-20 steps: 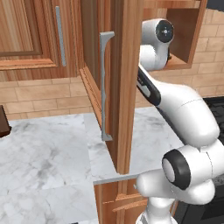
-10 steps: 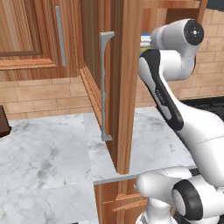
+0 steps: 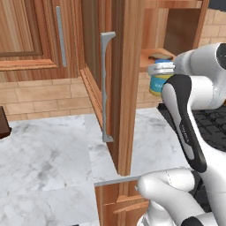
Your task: The dining table condiment station is running low on mayonnaise. Refill the condiment station by opening the cabinet and taking the mayonnaise from the cabinet and placing it on the dining table.
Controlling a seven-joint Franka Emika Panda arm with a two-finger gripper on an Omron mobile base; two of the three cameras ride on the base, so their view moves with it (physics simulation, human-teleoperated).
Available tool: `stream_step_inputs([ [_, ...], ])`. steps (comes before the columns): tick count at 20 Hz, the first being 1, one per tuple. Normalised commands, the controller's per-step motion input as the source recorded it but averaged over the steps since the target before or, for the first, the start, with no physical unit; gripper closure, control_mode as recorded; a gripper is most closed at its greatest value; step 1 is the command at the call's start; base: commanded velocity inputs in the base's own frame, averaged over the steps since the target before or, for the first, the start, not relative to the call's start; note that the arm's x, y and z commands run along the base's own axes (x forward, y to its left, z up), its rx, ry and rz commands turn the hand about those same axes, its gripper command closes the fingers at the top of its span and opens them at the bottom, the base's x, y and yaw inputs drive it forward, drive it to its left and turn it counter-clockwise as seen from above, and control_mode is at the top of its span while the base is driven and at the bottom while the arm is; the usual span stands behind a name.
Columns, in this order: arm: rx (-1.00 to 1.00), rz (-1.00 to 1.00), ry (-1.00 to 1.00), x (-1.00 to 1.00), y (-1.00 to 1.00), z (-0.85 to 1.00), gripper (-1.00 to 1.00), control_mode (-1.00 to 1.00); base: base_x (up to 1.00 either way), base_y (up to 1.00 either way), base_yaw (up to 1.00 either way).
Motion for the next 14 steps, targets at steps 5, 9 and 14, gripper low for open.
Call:
stream_step_inputs([
  [5, 0.00, 0.00, 0.00, 0.00, 0.00, 0.00, 1.00, -1.00, 0.00, 0.00, 0.00],
  [9, 0.00, 0.00, 0.00, 0.00, 0.00, 0.00, 1.00, -1.00, 0.00, 0.00, 0.00],
  [14, 0.00, 0.00, 0.00, 0.00, 0.00, 0.00, 1.00, -1.00, 0.00, 0.00, 0.00],
])
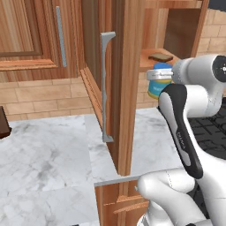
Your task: The dining table condiment station is running low on mayonnaise. Refill the condiment station by opening the cabinet and taking the mayonnaise from the cabinet and placing it on the dining table.
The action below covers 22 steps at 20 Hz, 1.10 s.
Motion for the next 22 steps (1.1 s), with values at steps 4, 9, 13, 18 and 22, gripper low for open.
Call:
stream_step_inputs([
  [4, 0.00, 0.00, 0.00, -0.03, 0.00, 0.00, 1.00, -1.00, 0.00, 0.00, 0.00],
  [9, 0.00, 0.00, 0.00, 0.00, 0.00, 0.00, 1.00, 1.00, -0.60, -0.08, -0.19],
  [13, 0.00, 0.00, 0.00, 0.00, 0.00, 0.00, 1.00, 1.00, -0.66, -0.24, -0.64],
  [18, 0.00, 0.00, 0.00, 0.00, 0.00, 0.00, 1.00, 1.00, -0.31, -0.12, -0.78],
  [22, 0.00, 0.00, 0.00, 0.00, 0.00, 0.00, 1.00, 1.00, -0.02, -0.33, -0.80],
])
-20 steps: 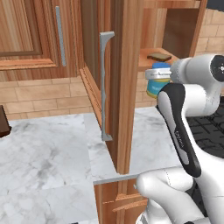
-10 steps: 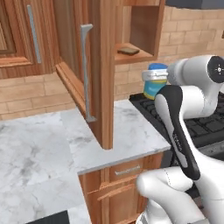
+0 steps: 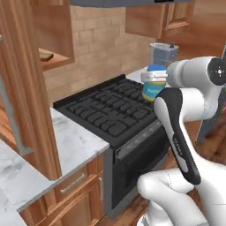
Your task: The dining table condiment station is running low on mayonnaise. Refill the condiment station by opening the cabinet and taking the mayonnaise from the cabinet and placing it on the dining table.
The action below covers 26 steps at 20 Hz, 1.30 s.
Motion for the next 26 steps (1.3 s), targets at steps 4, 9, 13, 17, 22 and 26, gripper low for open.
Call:
stream_step_inputs([
  [4, 0.00, 0.00, 0.00, 0.00, 0.00, 0.00, 1.00, 1.00, 0.00, -0.60, -0.80],
  [9, 0.00, 0.00, 0.00, 0.00, 0.00, 0.00, 1.00, 1.00, 0.00, -0.68, -0.80],
  [13, 0.00, 0.00, 0.00, 0.00, 0.00, 0.00, 1.00, 1.00, 0.00, -0.67, -0.80],
  [17, 0.00, 0.00, 0.00, 0.00, 0.00, 0.00, 1.00, 1.00, 0.00, -0.67, -0.80],
  [22, 0.00, 0.00, 0.00, 0.00, 0.00, 0.00, 1.00, 1.00, 0.08, -0.64, -0.76],
  [26, 0.00, 0.00, 0.00, 0.00, 0.00, 0.00, 1.00, 1.00, 0.79, -0.42, -0.55],
])
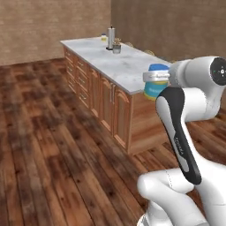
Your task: The dining table condiment station is running low on mayonnaise. Refill the condiment station by opening the cabinet and taking the mayonnaise from the cabinet and placing it on the dining table.
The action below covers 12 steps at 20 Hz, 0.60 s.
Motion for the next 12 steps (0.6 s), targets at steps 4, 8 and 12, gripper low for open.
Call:
stream_step_inputs([
  [4, 0.00, 0.00, 0.00, 0.00, 0.00, 0.00, 1.00, 1.00, 1.00, -0.27, -0.34],
  [8, 0.00, 0.00, 0.00, 0.00, 0.00, 0.00, 1.00, 1.00, 1.00, -0.79, -0.13],
  [12, 0.00, 0.00, 0.00, 0.00, 0.00, 0.00, 1.00, 1.00, 1.00, -1.00, 0.00],
])
